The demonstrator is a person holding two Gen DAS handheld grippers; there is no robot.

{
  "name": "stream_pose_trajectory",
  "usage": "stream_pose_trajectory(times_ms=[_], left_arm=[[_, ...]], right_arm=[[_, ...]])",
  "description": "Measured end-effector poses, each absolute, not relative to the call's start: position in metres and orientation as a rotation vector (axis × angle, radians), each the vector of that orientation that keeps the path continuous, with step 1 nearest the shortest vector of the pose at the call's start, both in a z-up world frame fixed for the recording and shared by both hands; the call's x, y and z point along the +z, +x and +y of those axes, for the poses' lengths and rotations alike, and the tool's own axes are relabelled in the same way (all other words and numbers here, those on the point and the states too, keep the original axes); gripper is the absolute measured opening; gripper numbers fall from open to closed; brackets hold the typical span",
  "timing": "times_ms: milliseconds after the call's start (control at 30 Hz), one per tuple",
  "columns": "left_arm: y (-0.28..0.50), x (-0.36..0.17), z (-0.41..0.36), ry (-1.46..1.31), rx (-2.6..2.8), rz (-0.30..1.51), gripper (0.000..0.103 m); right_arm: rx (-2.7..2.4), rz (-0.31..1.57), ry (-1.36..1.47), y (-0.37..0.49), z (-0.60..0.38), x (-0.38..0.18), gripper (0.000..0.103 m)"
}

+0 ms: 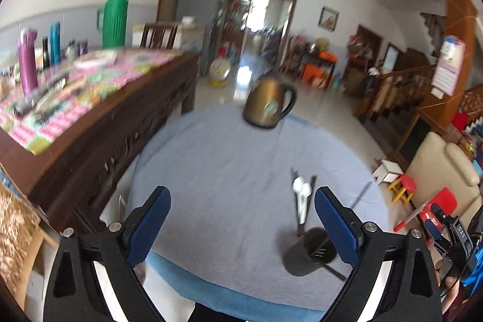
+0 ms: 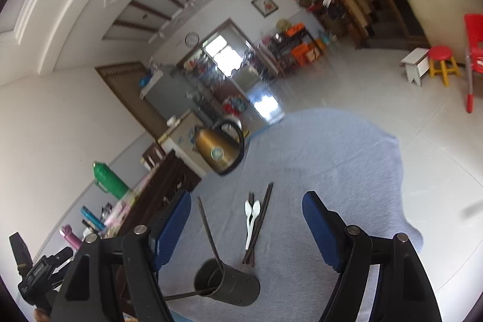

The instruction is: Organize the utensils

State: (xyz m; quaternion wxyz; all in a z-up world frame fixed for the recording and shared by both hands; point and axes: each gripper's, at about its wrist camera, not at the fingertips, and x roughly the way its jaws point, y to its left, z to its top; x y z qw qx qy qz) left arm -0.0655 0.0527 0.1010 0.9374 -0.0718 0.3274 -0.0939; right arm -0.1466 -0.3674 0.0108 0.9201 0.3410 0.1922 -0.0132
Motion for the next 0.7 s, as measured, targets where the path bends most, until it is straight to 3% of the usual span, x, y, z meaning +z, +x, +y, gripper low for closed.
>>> stream_pose_trajectory(times_ms=[67,133,233,300,367,700], left_arm=[[-0.049,0.082,0.052,-0.153,-0.189,0.711,0.096],[-0.034,0.062,0.053,-0.158,-0.180,0.755,0.096],[-0.004,0.036,0.049,-0.158,-0.169,0.805,0.092],[0.015,0.019,0.045,-0.146,-0.163,0.844,0.070],[0.034,0.001,0.039,-0.132,-0.174,0.898,0.055],[0.118,-0.039,-0.032,-0.129,-0.355,1.002,0.054]], right_arm=[[-0.011,0.452,0.705,-0.119,-0.376,-0.007,0.069],[0.026,0.516,0.728,-0.087,-0.385,-0.030,0.054],[0.052,0.619,0.745,-0.039,-0.390,-0.057,0.044],[0.069,0.686,0.748,-0.008,-0.391,-0.076,0.040],[0.085,0.728,0.743,0.020,-0.386,-0.091,0.040],[0.148,0.792,0.812,0.097,-0.356,-0.134,0.040]])
